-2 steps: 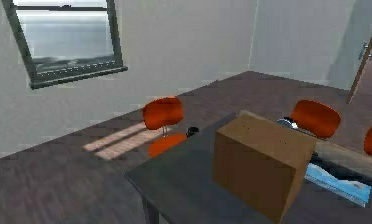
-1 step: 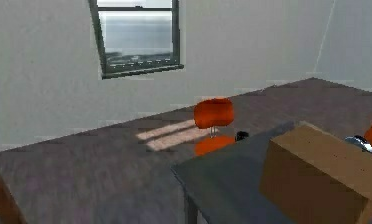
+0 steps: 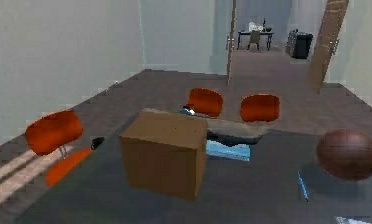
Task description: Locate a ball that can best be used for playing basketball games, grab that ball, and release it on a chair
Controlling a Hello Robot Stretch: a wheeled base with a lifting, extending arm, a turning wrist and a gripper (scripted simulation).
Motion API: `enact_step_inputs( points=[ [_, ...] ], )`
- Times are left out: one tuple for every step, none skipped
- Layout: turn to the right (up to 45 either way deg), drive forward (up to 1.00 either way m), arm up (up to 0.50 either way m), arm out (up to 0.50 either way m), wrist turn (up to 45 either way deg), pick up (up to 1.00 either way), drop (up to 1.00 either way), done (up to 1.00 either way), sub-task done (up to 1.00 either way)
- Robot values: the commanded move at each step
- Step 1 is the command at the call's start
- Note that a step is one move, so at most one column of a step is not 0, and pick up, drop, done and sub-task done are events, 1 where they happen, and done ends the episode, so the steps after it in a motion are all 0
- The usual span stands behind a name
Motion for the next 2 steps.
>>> enact_step_inputs(
  points=[
    [45.0,0.00,0.00,0.00,0.0,0.00,0.00,0.00,0.00],
    [45.0,0.00,0.00,0.00,0.0,0.00,0.00,0.00,0.00]
  ],
)
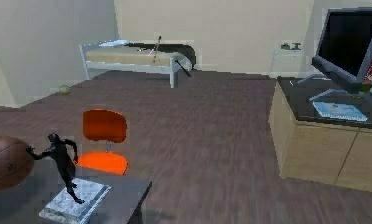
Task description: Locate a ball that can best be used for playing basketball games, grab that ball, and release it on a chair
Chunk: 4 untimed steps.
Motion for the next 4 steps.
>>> enact_step_inputs(
  points=[
    [6.0,0.00,0.00,0.00,0.0,0.00,0.00,0.00,0.00],
    [0.0,0.75,0.00,0.00,0.0,0.00,0.00,0.00,0.00],
    [-45.0,0.00,0.00,0.00,0.0,0.00,0.00,0.00,0.00],
    [-9.0,0.00,0.00,0.00,0.0,0.00,0.00,0.00,0.00]
  ],
)
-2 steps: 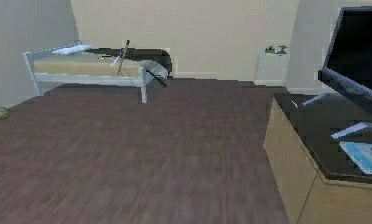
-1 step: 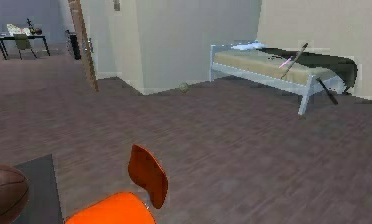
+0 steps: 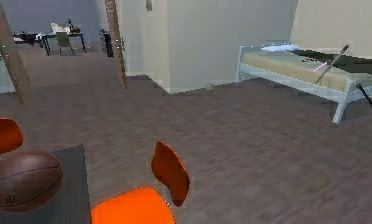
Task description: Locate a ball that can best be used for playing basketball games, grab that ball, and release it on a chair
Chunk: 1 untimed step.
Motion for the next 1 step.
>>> enact_step_inputs(
  points=[
    [0.0,0.15,0.00,0.00,0.0,0.00,0.00,0.00,0.00]
  ],
)
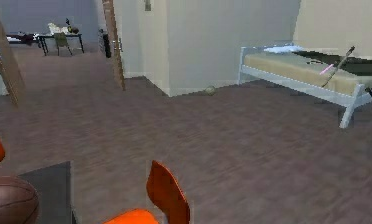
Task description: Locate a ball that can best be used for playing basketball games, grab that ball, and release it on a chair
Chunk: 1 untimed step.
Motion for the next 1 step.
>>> enact_step_inputs(
  points=[
    [-45.0,0.00,0.00,0.00,0.0,0.00,0.00,0.00,0.00]
  ],
)
